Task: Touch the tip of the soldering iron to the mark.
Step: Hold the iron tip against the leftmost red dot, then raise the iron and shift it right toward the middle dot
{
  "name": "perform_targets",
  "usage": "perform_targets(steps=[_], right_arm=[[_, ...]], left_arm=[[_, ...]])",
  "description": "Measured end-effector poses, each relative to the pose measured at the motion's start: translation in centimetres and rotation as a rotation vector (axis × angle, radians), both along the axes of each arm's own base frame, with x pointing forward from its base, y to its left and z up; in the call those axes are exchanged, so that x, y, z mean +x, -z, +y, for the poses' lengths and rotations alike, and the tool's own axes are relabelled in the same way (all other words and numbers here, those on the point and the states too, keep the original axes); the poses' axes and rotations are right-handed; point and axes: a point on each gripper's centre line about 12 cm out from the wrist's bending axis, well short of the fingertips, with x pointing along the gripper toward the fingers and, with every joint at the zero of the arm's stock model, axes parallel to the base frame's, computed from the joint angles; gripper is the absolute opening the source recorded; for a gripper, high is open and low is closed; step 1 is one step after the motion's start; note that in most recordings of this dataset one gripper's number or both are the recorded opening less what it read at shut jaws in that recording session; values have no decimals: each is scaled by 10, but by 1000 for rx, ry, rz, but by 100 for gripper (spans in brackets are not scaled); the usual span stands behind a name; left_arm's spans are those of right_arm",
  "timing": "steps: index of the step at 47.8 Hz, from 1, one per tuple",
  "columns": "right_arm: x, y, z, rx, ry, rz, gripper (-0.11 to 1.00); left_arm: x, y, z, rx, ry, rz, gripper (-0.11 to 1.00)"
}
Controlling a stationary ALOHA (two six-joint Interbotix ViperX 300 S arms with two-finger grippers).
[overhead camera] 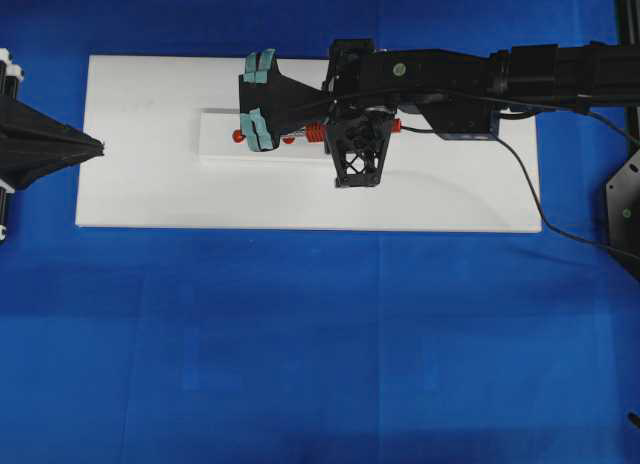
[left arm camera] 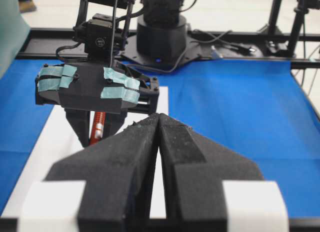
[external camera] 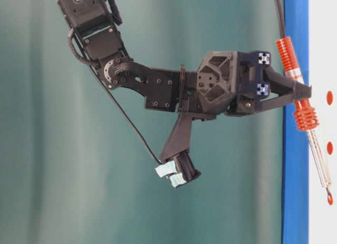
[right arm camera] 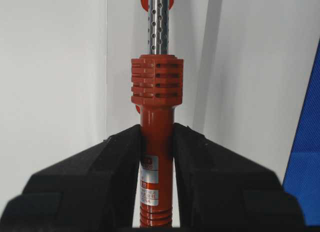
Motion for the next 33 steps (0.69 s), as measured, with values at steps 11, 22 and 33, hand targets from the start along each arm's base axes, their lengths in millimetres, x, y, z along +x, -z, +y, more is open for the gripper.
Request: perform_targets(steps=[11, 22, 33], right_arm=[[0, 0, 0, 3, 9, 2, 6], [-4, -12, 0, -1, 11, -9, 6], [-13, -56, 0, -20, 20, -49, 6]], left_arm=[[0, 1, 0, -6, 0, 2, 0], [0, 0, 0, -5, 0, 0, 0], [0, 0, 0, -6, -2, -1, 0]])
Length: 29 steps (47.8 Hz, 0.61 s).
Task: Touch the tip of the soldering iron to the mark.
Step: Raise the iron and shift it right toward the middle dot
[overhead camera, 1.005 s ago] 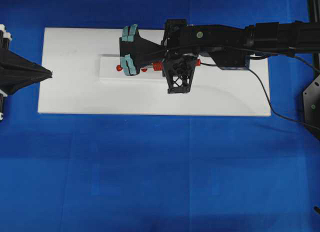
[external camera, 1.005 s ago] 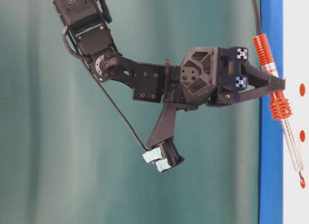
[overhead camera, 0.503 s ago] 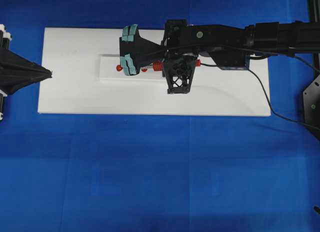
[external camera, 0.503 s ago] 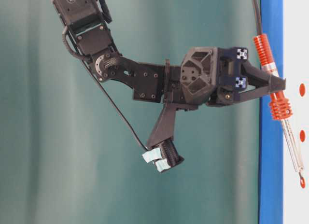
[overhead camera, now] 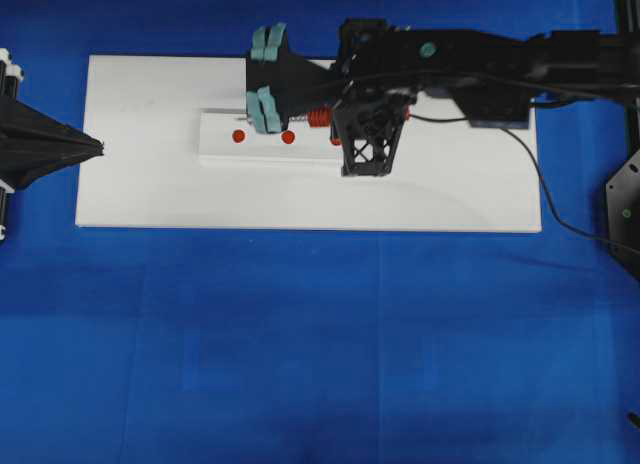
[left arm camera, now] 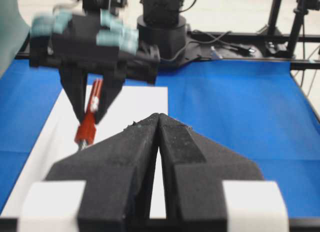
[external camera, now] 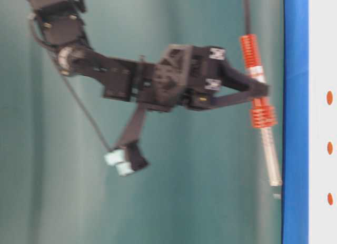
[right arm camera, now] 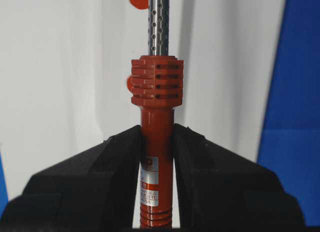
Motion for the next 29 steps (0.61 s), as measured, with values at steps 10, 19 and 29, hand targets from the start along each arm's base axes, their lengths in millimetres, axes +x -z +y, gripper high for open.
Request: perform_targets(steps=[10, 19, 29], right_arm=[[-6, -32, -2, -28, 5, -17, 6], [-7, -38, -3, -39, 9, -11, 6], [-8, -37, -3, -38, 9, -7, 6]], left_arm=[[0, 1, 0, 0, 2, 2, 0], [0, 1, 0, 2, 2, 2, 0], [0, 0, 0, 0, 2, 0, 0]])
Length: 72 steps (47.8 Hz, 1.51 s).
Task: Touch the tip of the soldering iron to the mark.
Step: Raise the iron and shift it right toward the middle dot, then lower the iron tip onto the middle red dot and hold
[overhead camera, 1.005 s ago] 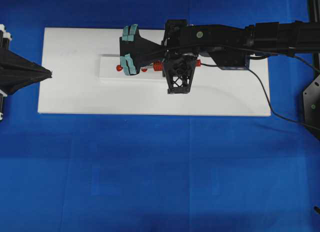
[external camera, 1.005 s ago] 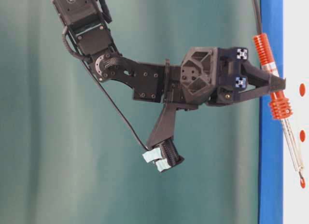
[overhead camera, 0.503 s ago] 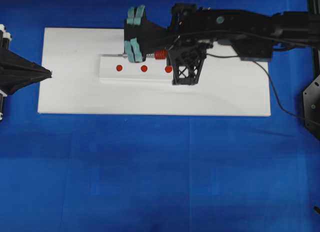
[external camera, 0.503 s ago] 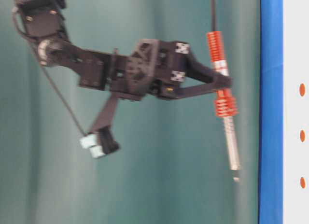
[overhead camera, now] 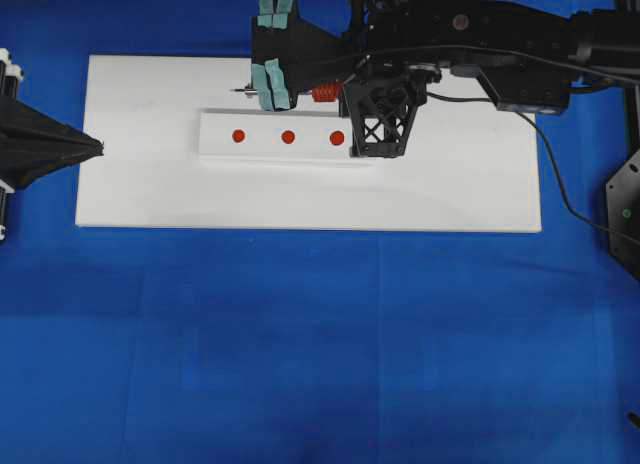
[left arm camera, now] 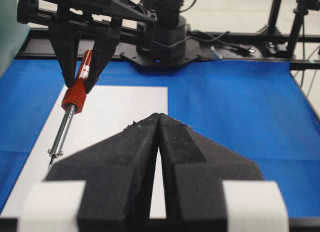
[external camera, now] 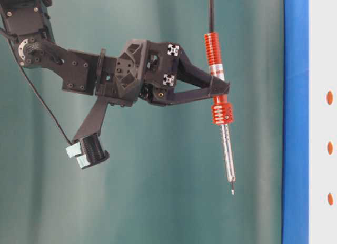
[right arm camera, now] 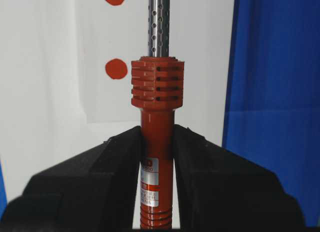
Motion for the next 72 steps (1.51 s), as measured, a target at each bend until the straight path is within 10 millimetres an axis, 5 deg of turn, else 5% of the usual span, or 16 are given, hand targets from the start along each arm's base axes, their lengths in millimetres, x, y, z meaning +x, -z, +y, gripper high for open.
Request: perform_targets(steps=[10, 35, 72], right_arm=[[-13, 1, 2, 2, 2, 16, 6], [-81, 10, 13, 20, 47, 54, 6], [-82, 7, 13, 16, 43, 29, 6]], left_arm=[[0, 1, 0, -2, 0, 2, 0], [0, 0, 0, -2, 0, 0, 0], [0, 0, 0, 0, -1, 0, 0]])
